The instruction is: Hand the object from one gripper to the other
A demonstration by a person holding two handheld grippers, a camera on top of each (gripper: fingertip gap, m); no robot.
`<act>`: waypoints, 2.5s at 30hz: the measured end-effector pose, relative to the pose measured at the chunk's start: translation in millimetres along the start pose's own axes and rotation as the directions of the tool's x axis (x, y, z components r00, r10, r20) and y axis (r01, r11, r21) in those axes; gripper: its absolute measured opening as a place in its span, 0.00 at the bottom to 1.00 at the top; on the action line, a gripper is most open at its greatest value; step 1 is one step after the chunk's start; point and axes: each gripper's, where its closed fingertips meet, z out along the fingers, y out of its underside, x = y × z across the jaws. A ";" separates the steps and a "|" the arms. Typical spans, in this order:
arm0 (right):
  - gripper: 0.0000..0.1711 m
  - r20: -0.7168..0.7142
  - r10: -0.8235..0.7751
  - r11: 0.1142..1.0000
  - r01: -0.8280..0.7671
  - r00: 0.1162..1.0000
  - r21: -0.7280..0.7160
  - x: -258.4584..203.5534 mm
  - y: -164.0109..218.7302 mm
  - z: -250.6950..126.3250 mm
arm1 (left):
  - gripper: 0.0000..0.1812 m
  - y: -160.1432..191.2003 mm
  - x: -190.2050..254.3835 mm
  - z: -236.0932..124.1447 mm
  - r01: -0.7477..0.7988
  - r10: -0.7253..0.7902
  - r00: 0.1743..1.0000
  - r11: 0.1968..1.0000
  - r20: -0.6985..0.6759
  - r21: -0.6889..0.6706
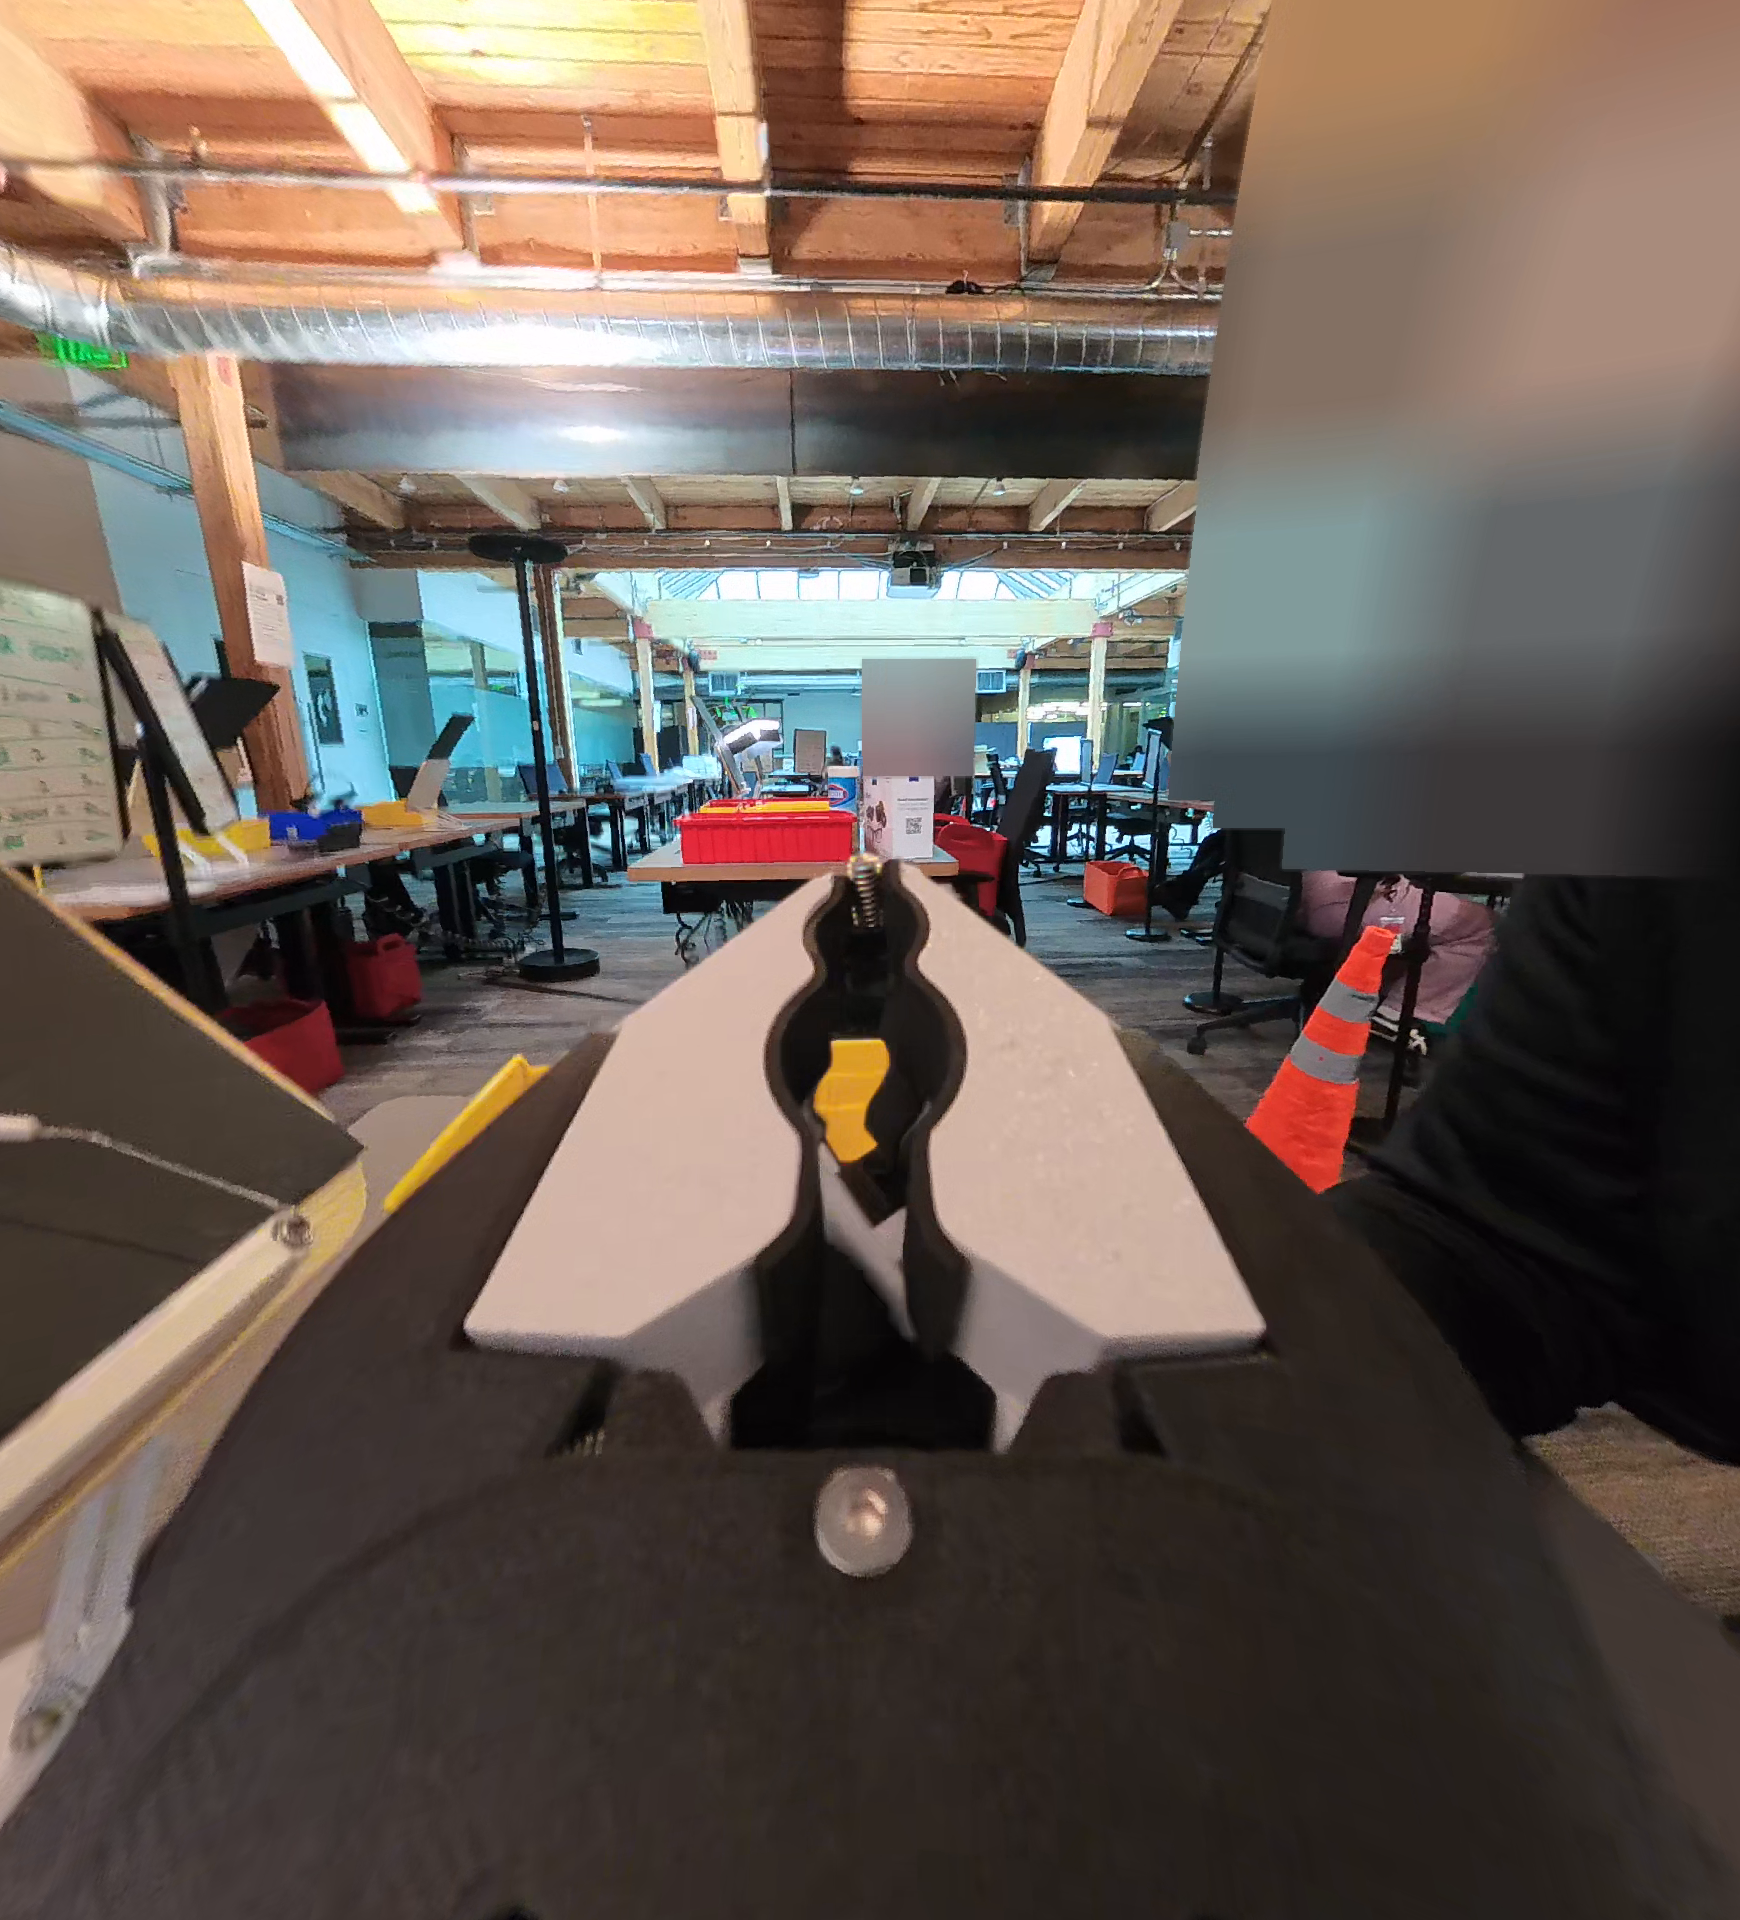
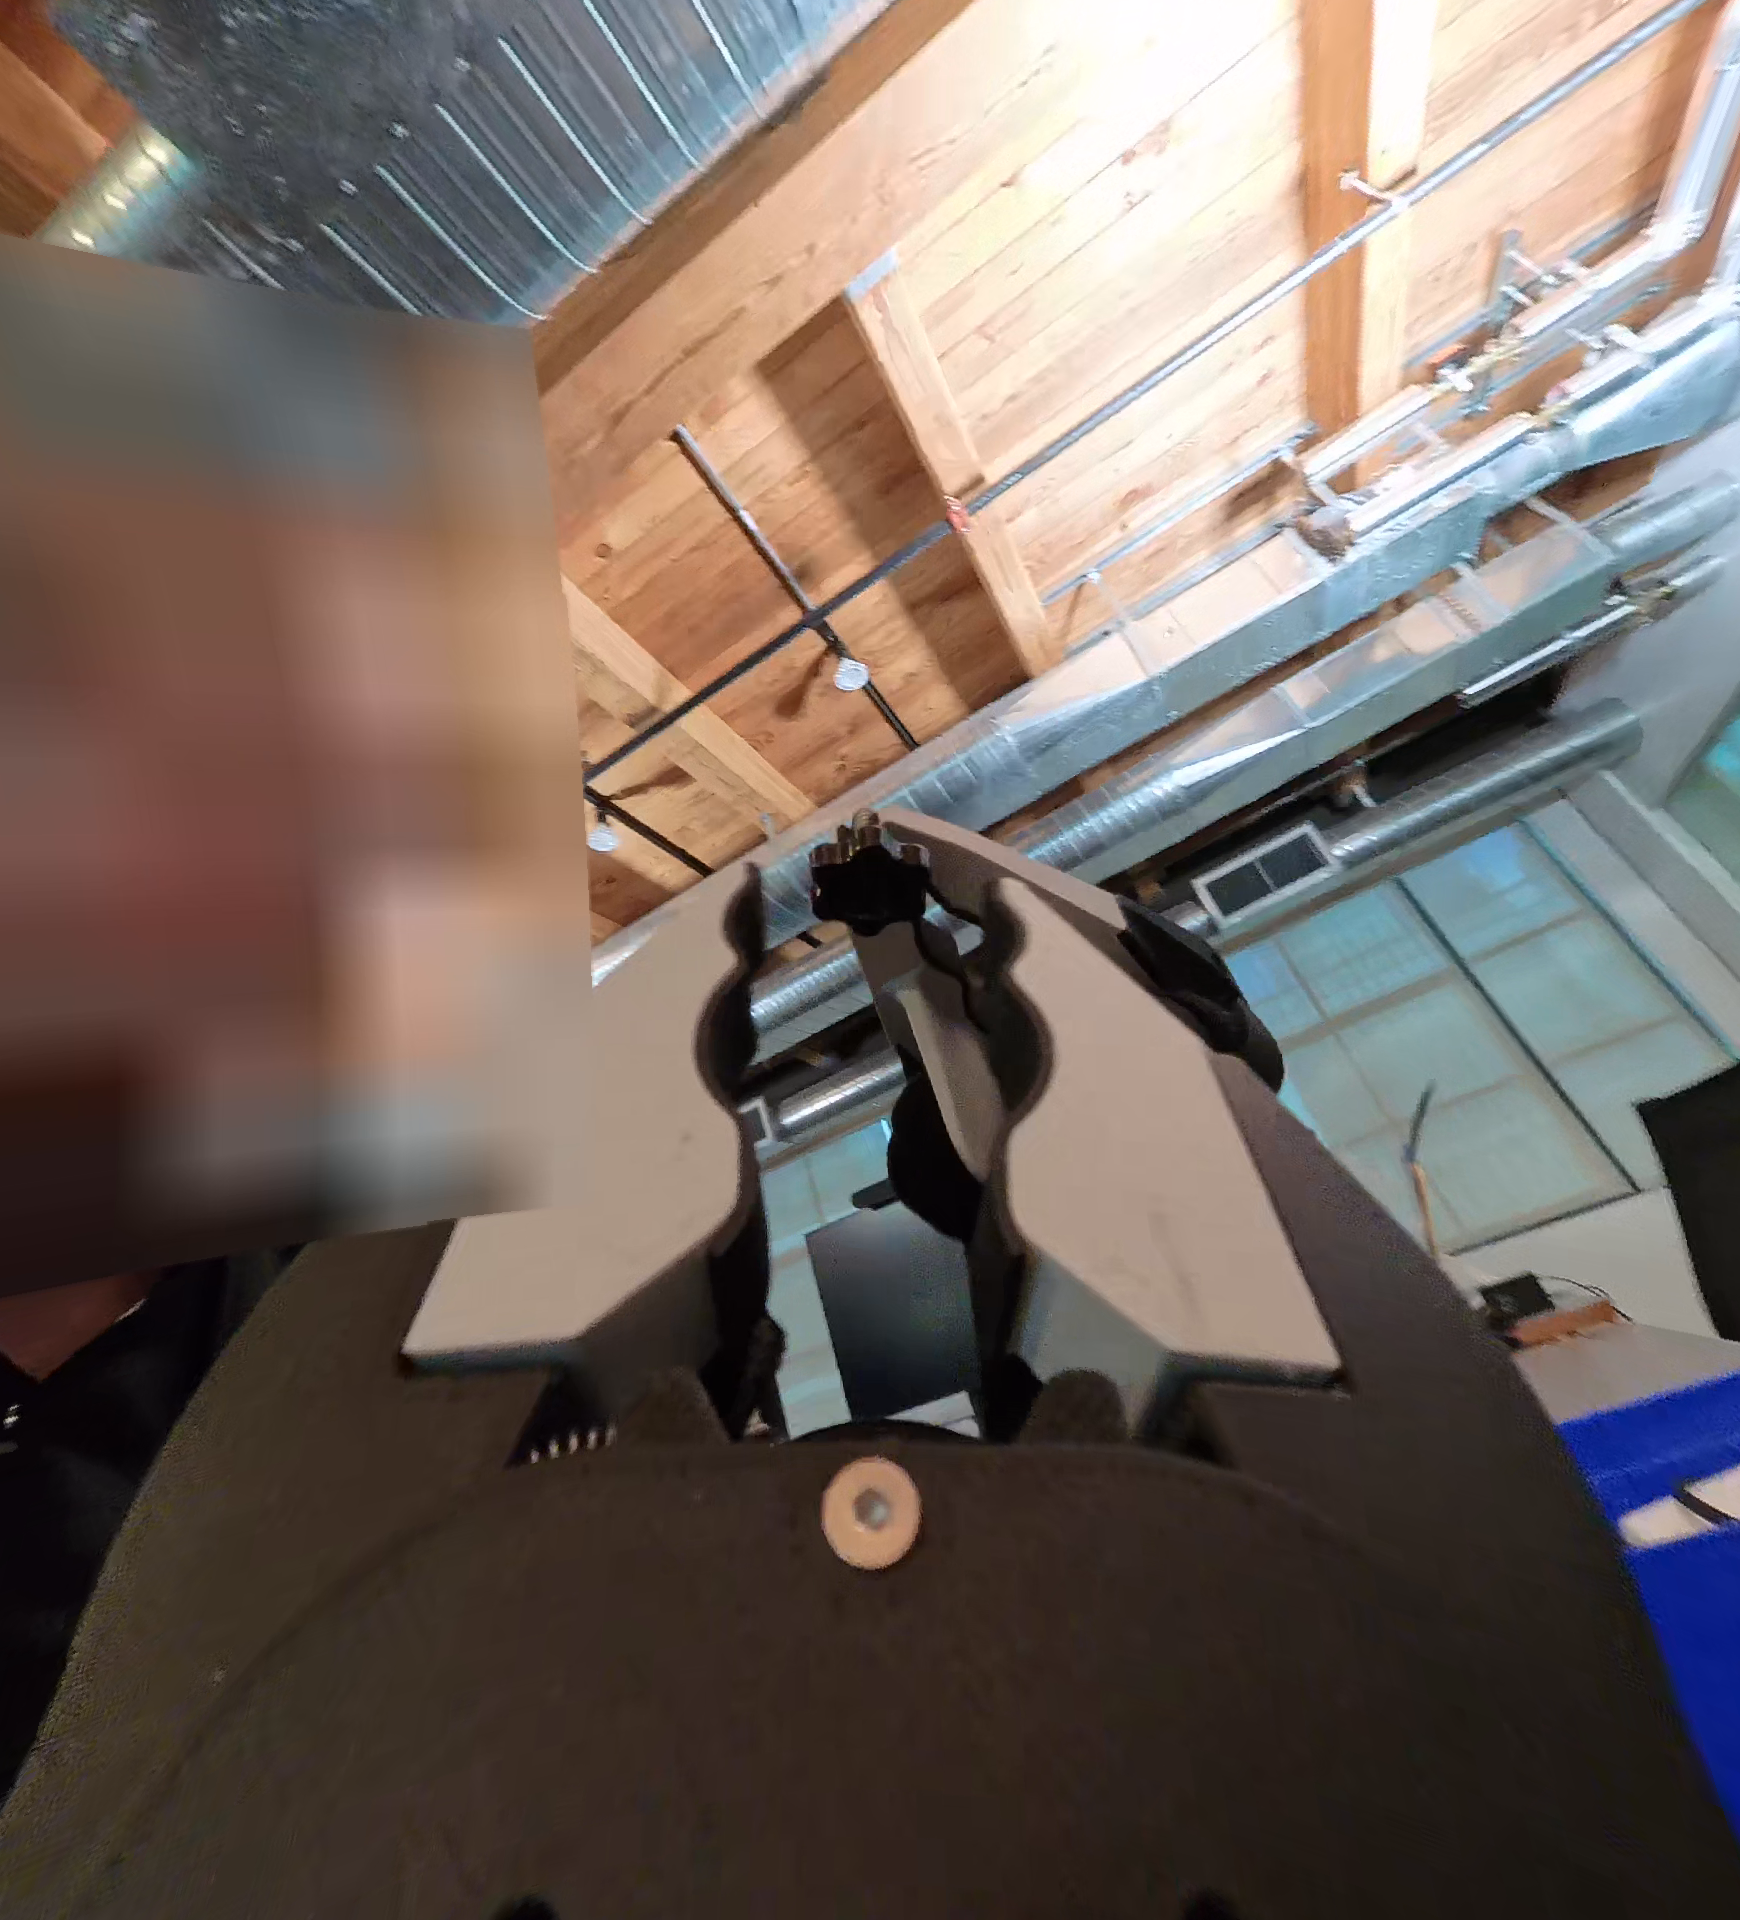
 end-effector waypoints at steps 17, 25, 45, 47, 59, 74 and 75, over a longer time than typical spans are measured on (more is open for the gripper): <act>0.21 0.525 -0.849 -0.432 0.497 0.057 -0.753 22.9 18.1 -47.0 | 0.02 50.6 -16.5 -21.1 0.479 -0.503 0.864 0.831 -0.013 -0.284; 0.14 0.603 -0.797 -0.527 0.443 0.040 -0.726 30.8 18.9 -55.7 | 0.02 60.9 -10.6 -17.8 0.482 -0.518 0.855 0.812 -0.027 -0.328; 0.13 0.302 -0.929 -0.157 0.511 0.215 -0.845 22.3 0.5 -47.0 | 0.24 45.6 -32.1 -12.5 0.337 -0.331 0.941 0.917 0.064 -0.213; 0.12 0.121 -0.930 0.084 0.521 0.347 -0.849 17.8 -8.7 -41.7 | 0.26 39.2 -35.3 -13.3 0.227 -0.209 0.972 0.951 0.105 -0.209; 0.12 -0.329 -0.282 0.888 0.116 0.901 -0.446 6.0 -24.7 -44.9 | 0.17 48.7 -22.3 3.2 -0.614 0.809 0.559 0.550 0.180 -0.567; 0.13 -0.297 -0.085 0.965 0.005 0.951 -0.262 -4.6 -20.3 -51.0 | 0.13 51.8 -6.4 18.6 -0.746 0.956 0.282 0.270 0.080 -0.608; 0.13 -0.306 -0.089 0.968 0.009 0.948 -0.252 -3.5 -20.9 -51.8 | 0.15 52.6 -6.6 18.8 -0.748 0.959 0.274 0.264 0.079 -0.608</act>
